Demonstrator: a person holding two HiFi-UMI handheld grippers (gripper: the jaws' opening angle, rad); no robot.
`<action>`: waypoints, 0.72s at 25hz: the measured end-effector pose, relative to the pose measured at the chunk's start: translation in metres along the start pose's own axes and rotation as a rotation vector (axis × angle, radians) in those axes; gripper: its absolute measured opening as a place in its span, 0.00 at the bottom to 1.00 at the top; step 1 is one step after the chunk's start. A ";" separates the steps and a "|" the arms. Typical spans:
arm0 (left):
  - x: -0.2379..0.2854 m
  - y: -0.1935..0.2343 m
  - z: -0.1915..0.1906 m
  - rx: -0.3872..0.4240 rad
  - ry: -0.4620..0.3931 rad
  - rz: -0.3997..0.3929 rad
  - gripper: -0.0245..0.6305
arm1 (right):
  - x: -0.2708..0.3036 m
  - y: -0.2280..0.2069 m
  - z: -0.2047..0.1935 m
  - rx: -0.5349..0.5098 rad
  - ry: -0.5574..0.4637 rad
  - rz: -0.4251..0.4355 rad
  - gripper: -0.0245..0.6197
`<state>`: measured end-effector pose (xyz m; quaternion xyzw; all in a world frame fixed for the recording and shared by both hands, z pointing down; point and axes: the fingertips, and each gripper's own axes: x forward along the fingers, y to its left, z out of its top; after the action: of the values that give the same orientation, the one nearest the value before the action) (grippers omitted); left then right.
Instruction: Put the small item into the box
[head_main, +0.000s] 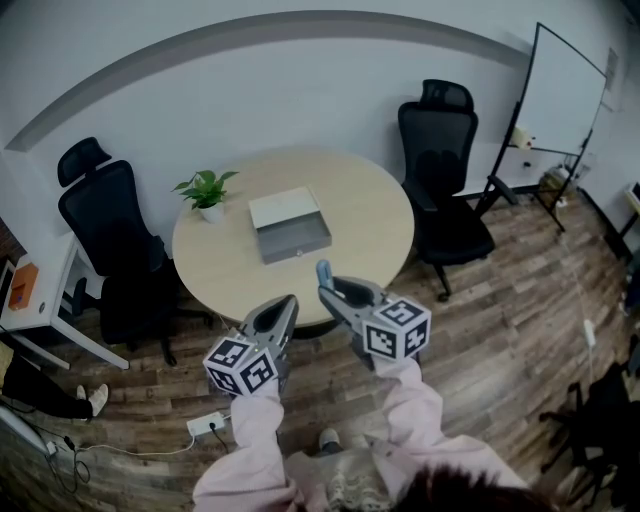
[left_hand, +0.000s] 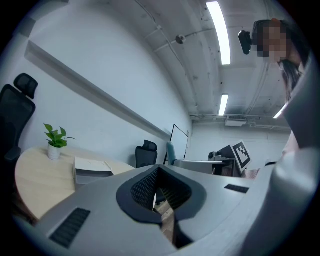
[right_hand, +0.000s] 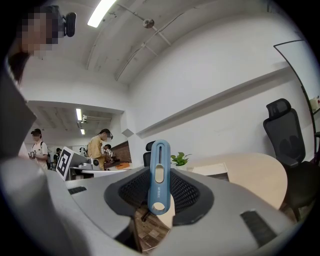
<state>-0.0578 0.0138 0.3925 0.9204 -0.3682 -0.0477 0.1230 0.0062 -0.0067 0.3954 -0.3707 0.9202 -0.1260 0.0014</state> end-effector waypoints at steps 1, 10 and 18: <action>0.001 0.003 0.000 -0.002 0.000 0.000 0.05 | 0.002 -0.001 0.000 0.004 0.003 0.000 0.25; 0.007 0.029 0.008 -0.001 -0.001 -0.007 0.05 | 0.025 -0.009 0.003 0.016 0.003 -0.017 0.25; 0.016 0.040 0.004 -0.002 0.019 -0.032 0.05 | 0.035 -0.019 0.000 0.040 -0.004 -0.034 0.25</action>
<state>-0.0742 -0.0259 0.3993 0.9264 -0.3521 -0.0414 0.1266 -0.0059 -0.0435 0.4026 -0.3865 0.9110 -0.1436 0.0084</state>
